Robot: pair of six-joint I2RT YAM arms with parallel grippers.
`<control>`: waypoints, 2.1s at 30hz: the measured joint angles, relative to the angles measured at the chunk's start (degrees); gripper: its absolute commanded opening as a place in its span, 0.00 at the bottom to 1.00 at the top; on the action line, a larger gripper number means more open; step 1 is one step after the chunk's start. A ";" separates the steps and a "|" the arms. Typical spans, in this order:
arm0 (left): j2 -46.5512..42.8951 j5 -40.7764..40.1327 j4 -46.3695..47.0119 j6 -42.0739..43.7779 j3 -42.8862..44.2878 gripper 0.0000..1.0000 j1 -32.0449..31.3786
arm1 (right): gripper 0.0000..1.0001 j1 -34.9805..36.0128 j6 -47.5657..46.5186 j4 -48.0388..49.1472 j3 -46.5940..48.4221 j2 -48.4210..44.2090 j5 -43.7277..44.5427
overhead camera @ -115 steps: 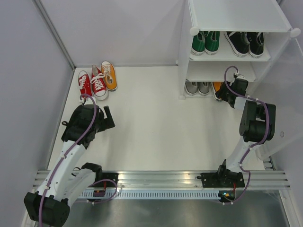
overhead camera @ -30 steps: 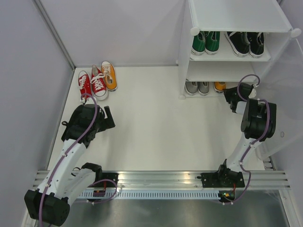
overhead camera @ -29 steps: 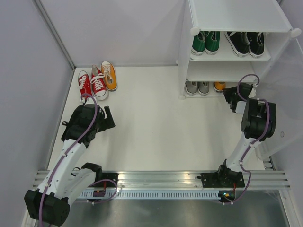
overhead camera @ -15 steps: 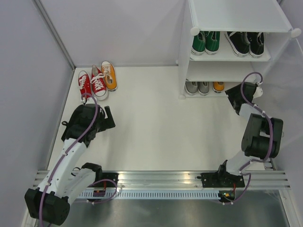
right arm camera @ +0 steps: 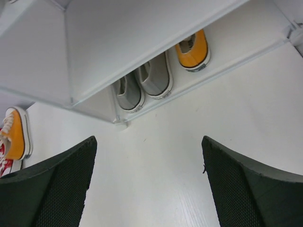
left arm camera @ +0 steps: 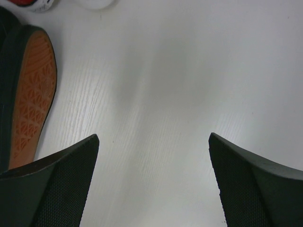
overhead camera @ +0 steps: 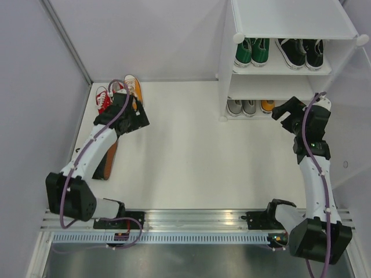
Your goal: Place and organize the shoes in the shoe cabinet
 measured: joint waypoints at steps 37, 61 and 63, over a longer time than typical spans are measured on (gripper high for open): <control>63.93 -7.21 2.32 3.45 57.90 0.16 10.69 | 0.94 15.78 -8.72 -0.83 -5.27 -4.98 -13.14; 39.39 -1.20 2.75 -11.80 23.15 0.02 -22.95 | 0.94 16.24 -8.66 -3.17 -6.03 -8.52 -13.07; 39.26 -1.16 2.80 -15.43 22.40 0.05 -29.16 | 0.93 16.61 -8.66 -3.93 -6.34 -8.81 -13.07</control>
